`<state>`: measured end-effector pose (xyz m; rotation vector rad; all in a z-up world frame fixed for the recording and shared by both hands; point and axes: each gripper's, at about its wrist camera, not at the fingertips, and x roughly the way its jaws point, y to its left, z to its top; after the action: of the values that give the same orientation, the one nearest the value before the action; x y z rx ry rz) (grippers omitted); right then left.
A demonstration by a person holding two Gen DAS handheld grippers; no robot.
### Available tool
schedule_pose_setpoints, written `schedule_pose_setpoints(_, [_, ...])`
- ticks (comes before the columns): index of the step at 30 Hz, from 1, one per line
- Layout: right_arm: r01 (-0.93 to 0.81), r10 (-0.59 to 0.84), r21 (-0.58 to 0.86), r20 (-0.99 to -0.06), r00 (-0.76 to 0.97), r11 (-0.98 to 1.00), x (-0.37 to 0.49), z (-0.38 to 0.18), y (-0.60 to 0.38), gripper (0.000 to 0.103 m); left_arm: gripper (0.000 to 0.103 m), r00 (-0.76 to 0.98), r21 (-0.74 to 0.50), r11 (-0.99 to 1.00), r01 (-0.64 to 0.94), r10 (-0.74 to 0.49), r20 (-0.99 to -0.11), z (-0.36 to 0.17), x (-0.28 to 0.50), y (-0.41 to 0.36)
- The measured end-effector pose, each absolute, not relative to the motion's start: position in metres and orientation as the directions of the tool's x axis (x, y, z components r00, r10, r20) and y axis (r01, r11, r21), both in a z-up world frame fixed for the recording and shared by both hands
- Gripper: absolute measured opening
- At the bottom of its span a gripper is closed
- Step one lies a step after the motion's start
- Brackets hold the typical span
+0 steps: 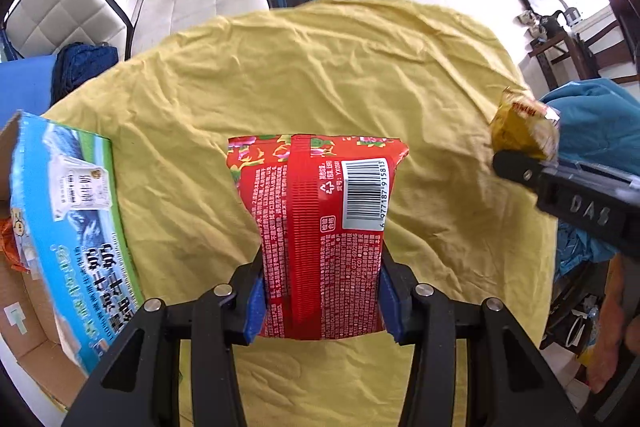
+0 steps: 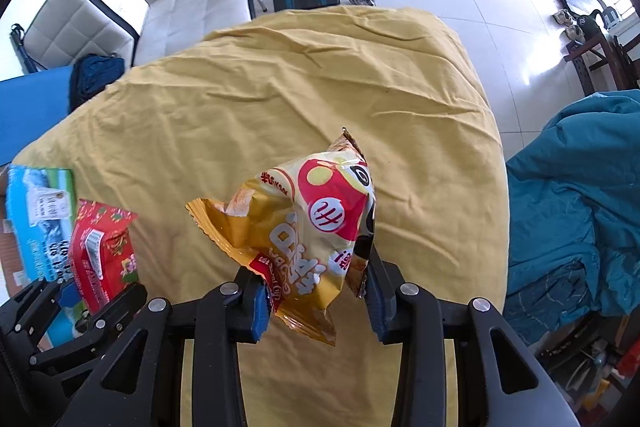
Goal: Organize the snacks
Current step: 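Carry both bags into the box and open both tools to release them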
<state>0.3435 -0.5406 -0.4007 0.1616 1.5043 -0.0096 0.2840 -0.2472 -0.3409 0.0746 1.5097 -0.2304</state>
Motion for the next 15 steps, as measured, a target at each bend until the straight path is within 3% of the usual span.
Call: schedule_pose_setpoints(15, [0.059, 0.17, 0.184, -0.966, 0.197, 0.981, 0.291, -0.325, -0.475, 0.04, 0.043, 0.163, -0.152, 0.975, 0.16, -0.178, -0.97, -0.279, 0.257, -0.178])
